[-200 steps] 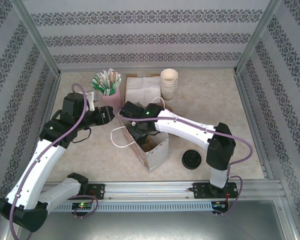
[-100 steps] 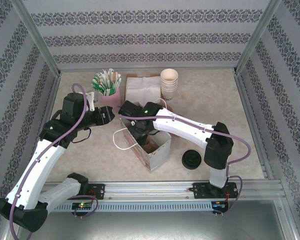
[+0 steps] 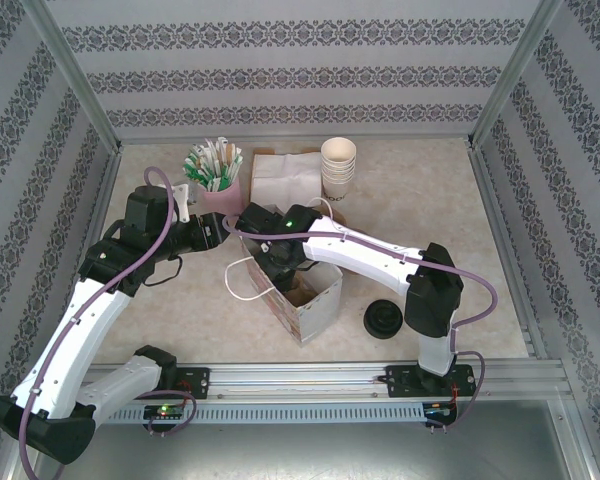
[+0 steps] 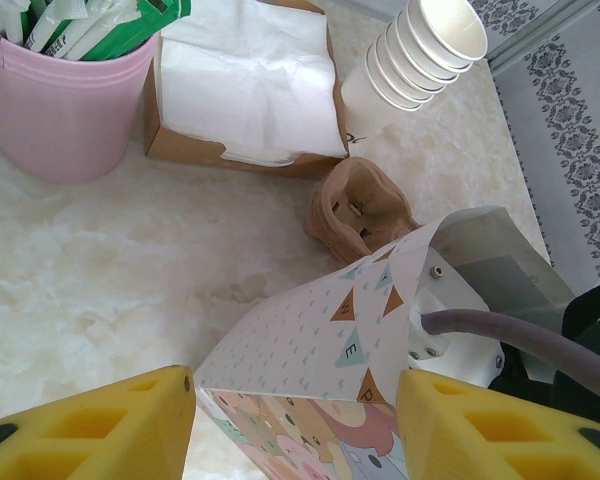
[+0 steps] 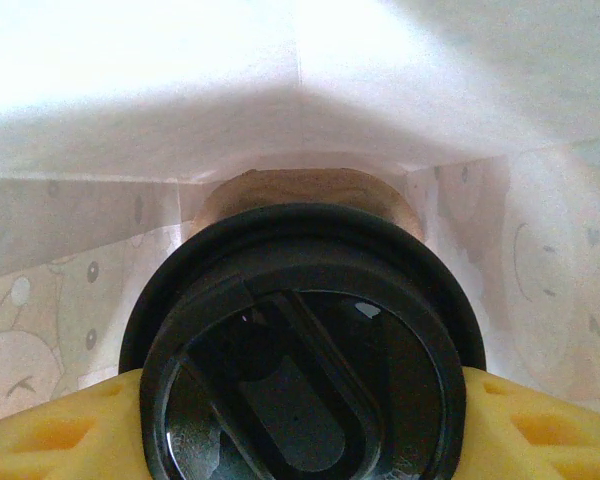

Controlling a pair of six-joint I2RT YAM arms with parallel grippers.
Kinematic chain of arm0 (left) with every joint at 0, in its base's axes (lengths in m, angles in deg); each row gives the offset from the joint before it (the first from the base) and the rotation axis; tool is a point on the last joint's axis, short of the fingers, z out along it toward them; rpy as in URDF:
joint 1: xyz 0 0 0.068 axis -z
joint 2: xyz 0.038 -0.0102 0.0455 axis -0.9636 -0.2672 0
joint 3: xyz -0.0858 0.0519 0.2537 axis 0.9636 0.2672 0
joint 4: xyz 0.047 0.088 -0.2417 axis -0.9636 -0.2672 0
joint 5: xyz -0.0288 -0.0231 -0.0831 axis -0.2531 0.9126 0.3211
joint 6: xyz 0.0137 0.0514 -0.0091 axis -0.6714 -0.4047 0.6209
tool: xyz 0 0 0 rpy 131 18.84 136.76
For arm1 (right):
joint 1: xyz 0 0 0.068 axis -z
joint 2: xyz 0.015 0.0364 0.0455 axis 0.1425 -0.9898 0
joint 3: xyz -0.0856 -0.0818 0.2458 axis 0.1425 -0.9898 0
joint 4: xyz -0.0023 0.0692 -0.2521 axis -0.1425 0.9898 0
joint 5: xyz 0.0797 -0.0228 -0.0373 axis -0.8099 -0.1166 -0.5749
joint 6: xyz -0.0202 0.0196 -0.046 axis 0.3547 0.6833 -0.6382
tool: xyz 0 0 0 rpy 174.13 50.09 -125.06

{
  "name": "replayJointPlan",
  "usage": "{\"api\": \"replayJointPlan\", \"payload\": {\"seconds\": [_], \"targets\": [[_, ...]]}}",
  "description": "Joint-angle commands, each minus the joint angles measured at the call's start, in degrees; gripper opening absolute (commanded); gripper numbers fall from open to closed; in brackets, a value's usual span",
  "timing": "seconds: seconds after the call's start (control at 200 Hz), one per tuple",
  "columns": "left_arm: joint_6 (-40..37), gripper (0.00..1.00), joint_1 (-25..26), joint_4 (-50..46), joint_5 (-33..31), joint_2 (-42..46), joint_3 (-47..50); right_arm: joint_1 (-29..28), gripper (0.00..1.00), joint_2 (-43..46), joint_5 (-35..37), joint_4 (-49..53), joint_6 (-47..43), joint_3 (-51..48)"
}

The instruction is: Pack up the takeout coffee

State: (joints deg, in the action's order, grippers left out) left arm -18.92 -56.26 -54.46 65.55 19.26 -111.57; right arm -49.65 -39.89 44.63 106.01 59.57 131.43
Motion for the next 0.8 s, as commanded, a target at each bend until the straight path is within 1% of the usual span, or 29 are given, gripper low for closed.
{"api": "replayJointPlan", "payload": {"seconds": [0.0, 0.415, 0.659, 0.794], "targets": [[-1.4, 0.56, -0.7, -0.1, 1.0, -0.1, -1.3, 0.4, 0.56, -3.4, -0.7, 3.7, 1.0, -2.6], [-1.1, 0.56, -0.6, 0.3, 1.2, -0.5, -1.4, -0.8, 0.56, -7.2, -2.2, 2.7, 1.5, -8.9], [-0.9, 0.56, -0.6, 0.0, 1.3, -0.4, -1.4, -1.0, 0.57, -7.9, -3.0, 1.4, 1.8, -9.2], [-0.8, 0.56, -0.6, -0.2, 1.2, -0.2, -1.6, -1.0, 0.58, -6.1, -2.9, 1.0, 2.1, -7.5]]}}
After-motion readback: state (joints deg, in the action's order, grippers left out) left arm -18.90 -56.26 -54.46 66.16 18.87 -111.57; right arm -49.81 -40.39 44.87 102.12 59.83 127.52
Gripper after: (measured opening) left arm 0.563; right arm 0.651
